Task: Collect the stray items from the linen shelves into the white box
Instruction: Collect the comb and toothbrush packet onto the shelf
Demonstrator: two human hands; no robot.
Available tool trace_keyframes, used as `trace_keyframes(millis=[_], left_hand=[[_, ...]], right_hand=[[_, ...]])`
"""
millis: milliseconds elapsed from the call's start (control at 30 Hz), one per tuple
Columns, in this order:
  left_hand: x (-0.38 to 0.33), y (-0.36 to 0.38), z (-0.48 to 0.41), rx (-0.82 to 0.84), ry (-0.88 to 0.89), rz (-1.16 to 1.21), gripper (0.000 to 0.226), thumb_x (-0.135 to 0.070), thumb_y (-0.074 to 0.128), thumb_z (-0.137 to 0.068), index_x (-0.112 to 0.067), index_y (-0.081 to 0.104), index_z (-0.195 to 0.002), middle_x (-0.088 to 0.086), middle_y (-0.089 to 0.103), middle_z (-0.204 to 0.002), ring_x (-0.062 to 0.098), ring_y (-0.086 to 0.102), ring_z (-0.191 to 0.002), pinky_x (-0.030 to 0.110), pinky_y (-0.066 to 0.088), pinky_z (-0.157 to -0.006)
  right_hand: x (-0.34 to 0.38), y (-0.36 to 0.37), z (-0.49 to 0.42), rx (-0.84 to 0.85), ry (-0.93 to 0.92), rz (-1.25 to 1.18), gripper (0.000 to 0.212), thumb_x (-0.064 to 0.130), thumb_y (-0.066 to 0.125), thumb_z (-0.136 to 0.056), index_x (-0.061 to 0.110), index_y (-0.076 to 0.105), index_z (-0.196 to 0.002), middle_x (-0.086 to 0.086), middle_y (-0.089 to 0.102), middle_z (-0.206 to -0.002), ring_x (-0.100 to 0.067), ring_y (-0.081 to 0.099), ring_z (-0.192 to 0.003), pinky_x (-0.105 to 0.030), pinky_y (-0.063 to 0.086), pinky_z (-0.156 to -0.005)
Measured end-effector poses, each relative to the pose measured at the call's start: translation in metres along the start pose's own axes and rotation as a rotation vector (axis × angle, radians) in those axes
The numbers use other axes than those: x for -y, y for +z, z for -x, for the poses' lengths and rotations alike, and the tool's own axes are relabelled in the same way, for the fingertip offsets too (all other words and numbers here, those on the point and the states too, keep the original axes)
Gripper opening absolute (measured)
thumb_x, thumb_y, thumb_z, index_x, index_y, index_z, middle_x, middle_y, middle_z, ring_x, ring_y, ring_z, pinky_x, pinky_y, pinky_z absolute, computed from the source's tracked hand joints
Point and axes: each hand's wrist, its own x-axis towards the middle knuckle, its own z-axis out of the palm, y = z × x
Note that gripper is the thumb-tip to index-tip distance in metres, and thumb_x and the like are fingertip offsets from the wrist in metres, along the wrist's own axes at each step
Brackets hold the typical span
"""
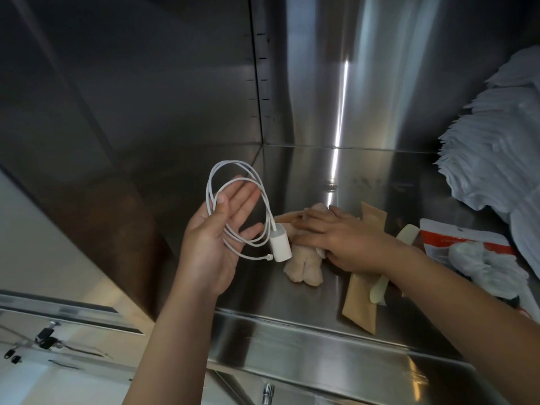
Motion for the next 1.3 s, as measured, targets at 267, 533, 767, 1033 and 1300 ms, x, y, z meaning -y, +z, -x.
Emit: trace_keyframes(millis=[267,533,767,1033,1300], left_hand=[[-0.002,0.0,0.007,-0.011,-0.006,0.018,0.041,-0.03,0.039,-0.083,-0.014,0.054,-0.118,0.003,0.063,-0.121,0.016,0.058,-0.115,0.042,0.05,-0.088],[-0.007,0.002,0.017,-0.007,-0.001,0.042,0.043,-0.03,0.04,-0.083,-0.012,0.053,-0.12,0.004,0.063,-0.12,0.017,0.059,-0.113,0.041,0.051,-0.088],[-0.013,0.007,0.028,0.029,0.0,0.0,0.042,-0.031,0.04,-0.084,-0.014,0.053,-0.12,0.003,0.064,-0.121,0.016,0.058,-0.114,0.043,0.044,-0.095],[-0.021,0.012,0.047,0.108,0.02,-0.009,0.04,-0.031,0.041,-0.087,-0.016,0.053,-0.121,0.002,0.063,-0.123,0.016,0.057,-0.116,0.041,0.047,-0.094],[-0.029,0.011,0.066,0.165,0.029,0.064,0.044,-0.031,0.041,-0.086,-0.014,0.051,-0.125,0.004,0.062,-0.124,0.018,0.056,-0.117,0.042,0.047,-0.093]], right_hand=[[-0.002,0.01,-0.023,0.011,-0.156,0.117,0.054,0.017,0.047,-0.091,0.031,0.033,-0.141,-0.001,0.035,-0.14,-0.021,0.022,-0.135,-0.043,0.008,-0.11],[-0.002,0.008,-0.03,-0.161,-0.175,0.127,0.038,0.016,0.059,-0.086,0.018,0.057,-0.124,-0.01,0.056,-0.118,-0.029,0.048,-0.116,-0.041,0.039,-0.094],[0.002,-0.018,-0.019,-0.307,-0.028,0.2,0.042,0.015,0.058,-0.084,0.016,0.056,-0.126,-0.016,0.056,-0.12,-0.035,0.048,-0.115,-0.052,0.038,-0.095],[0.018,-0.046,-0.008,-0.652,0.095,0.267,0.049,0.003,0.072,-0.072,0.009,0.061,-0.12,-0.023,0.061,-0.106,-0.04,0.057,-0.102,-0.054,0.045,-0.088],[0.046,-0.056,0.016,-0.821,0.119,0.403,0.045,0.005,0.065,-0.08,0.015,0.06,-0.124,-0.027,0.06,-0.098,-0.041,0.059,-0.093,-0.055,0.047,-0.084]])
